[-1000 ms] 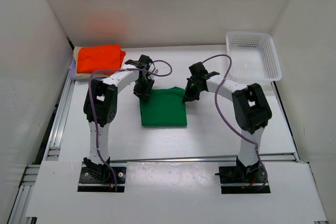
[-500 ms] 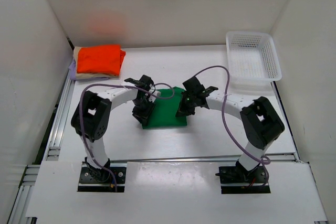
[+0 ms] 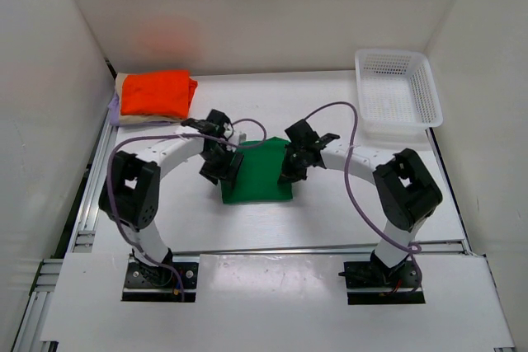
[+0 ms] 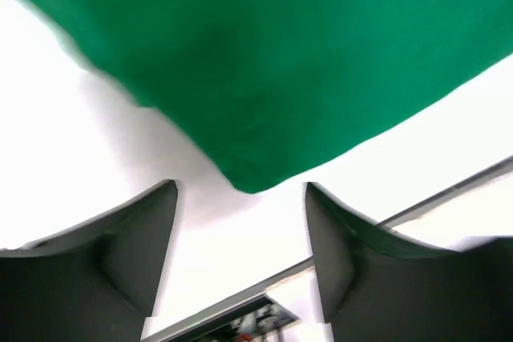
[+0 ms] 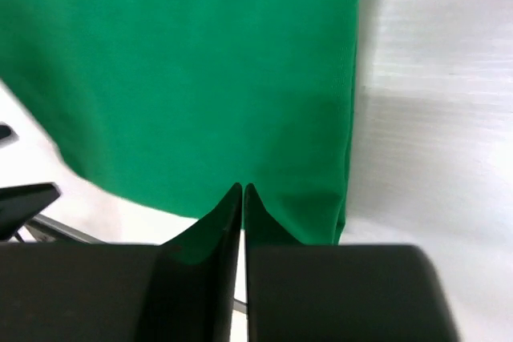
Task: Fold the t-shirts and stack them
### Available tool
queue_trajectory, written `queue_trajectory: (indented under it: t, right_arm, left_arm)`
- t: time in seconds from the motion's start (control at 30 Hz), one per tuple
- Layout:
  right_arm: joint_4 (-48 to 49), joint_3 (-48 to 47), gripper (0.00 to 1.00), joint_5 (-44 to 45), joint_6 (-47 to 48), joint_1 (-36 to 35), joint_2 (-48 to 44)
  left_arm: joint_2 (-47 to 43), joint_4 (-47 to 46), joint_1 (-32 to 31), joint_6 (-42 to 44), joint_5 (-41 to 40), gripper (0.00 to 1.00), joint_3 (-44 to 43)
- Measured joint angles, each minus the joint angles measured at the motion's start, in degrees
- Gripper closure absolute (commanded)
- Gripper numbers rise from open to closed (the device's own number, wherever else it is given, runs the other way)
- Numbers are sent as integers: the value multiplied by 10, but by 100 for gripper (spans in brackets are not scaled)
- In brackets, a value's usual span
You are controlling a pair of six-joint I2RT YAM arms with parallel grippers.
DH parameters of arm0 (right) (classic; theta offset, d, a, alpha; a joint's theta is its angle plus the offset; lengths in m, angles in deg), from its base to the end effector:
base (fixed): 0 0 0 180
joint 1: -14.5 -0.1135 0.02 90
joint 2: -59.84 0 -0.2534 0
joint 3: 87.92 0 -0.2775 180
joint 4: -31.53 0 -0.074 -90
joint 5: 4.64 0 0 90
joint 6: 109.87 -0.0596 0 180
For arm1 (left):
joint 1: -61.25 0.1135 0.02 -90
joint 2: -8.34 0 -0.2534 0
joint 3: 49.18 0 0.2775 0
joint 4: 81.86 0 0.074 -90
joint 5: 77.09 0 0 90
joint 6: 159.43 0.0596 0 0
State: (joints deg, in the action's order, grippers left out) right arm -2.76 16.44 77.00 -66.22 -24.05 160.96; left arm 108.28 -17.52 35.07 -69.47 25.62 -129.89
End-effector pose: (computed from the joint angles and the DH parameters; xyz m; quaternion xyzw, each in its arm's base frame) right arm 0.2967 0.2475 0.1279 0.0465 0.9619 0.2275 0.1444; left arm 0.2998 -0.1620 0.1404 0.2304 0.9652 -0.1203 0.0292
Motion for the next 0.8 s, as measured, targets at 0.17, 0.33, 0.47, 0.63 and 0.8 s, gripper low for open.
queue_trajectory:
  t: [0.17, 0.33, 0.47, 0.63, 0.8]
  right_arm:
    - [-35, -37, 63, 43, 21, 1, -33]
    - [-48, -45, 56, 50, 33, 13, -21]
    - [-50, -45, 56, 41, 32, 30, 17]
    - [-40, -34, 58, 21, 25, 51, 43]
    - [-22, -19, 58, 3, 14, 60, 43]
  left_arm:
    - [-10, -2, 78, -2, 45, 16, -42]
    - [86, 7, 122, -2, 85, 15, -93]
    - [168, 43, 131, -9, 142, 14, -138]
    - [212, 69, 131, -11, 221, 15, -177]
    - [246, 88, 131, -16, 278, 47, -185]
